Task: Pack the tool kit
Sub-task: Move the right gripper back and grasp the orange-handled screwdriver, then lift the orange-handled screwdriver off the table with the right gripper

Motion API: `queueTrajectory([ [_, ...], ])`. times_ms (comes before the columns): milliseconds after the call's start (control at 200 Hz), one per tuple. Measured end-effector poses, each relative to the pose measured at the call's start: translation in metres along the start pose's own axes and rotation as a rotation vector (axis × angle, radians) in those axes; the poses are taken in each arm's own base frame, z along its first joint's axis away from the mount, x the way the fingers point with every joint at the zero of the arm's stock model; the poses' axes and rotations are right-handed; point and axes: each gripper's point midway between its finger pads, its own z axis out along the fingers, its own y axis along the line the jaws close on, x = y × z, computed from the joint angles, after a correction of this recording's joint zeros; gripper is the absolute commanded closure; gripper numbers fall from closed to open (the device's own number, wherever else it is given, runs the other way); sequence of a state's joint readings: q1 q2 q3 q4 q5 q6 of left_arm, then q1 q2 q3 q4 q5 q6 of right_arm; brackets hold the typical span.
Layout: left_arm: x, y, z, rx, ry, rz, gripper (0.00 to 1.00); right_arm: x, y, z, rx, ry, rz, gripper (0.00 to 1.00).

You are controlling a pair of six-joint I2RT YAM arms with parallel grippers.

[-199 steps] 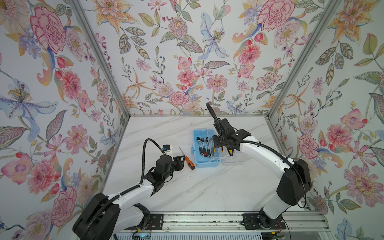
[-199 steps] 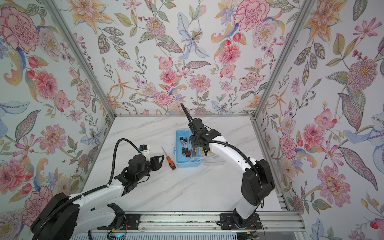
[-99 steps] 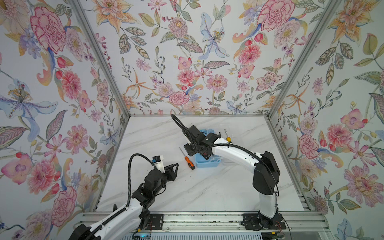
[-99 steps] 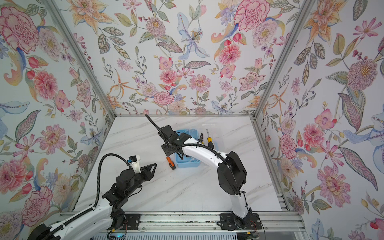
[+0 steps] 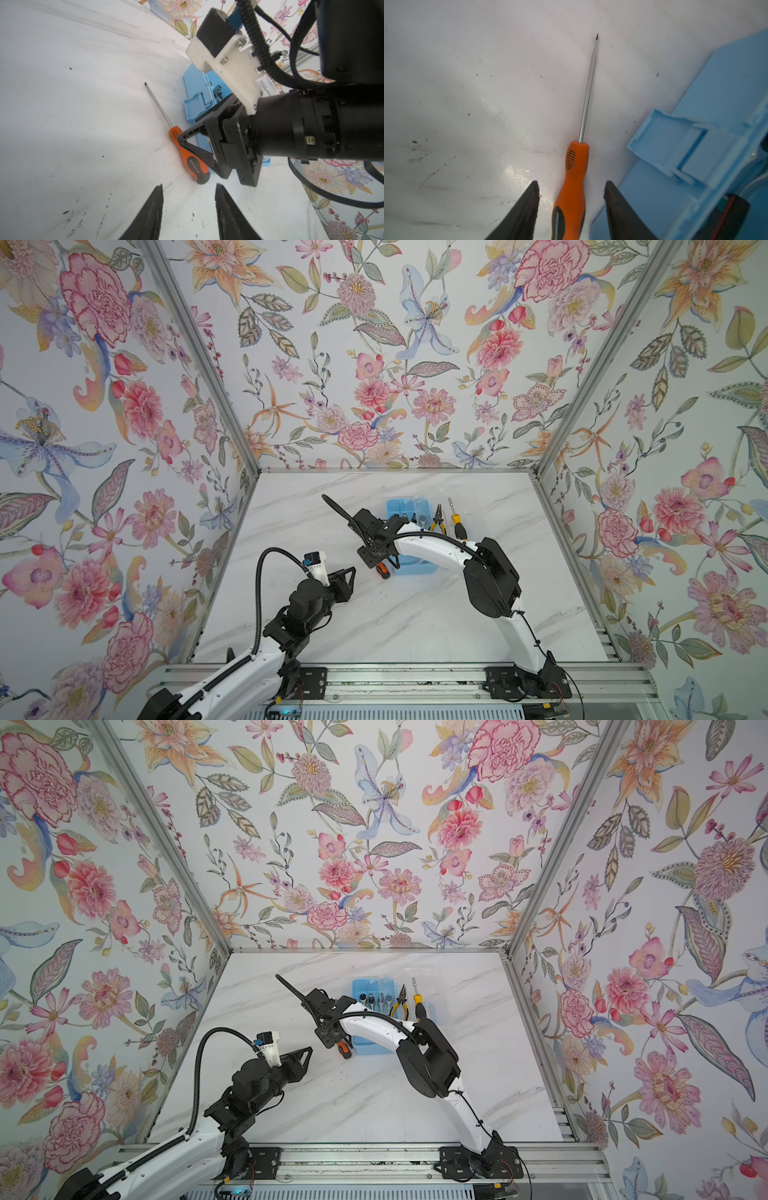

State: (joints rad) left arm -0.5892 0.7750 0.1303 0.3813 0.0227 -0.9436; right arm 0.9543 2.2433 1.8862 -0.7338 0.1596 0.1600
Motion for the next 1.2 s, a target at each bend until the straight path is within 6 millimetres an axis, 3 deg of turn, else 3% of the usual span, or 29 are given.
queueTrajectory([
  [681, 0.010, 0.008, 0.008, -0.032, 0.034, 0.007, 0.57, 0.003, 0.008, 0.037, -0.042, 0.073, 0.004, 0.55],
  [1201, 0.009, 0.008, 0.009, -0.031, 0.033, 0.017, 0.59, 0.016, 0.008, 0.038, -0.043, 0.128, 0.008, 0.78],
])
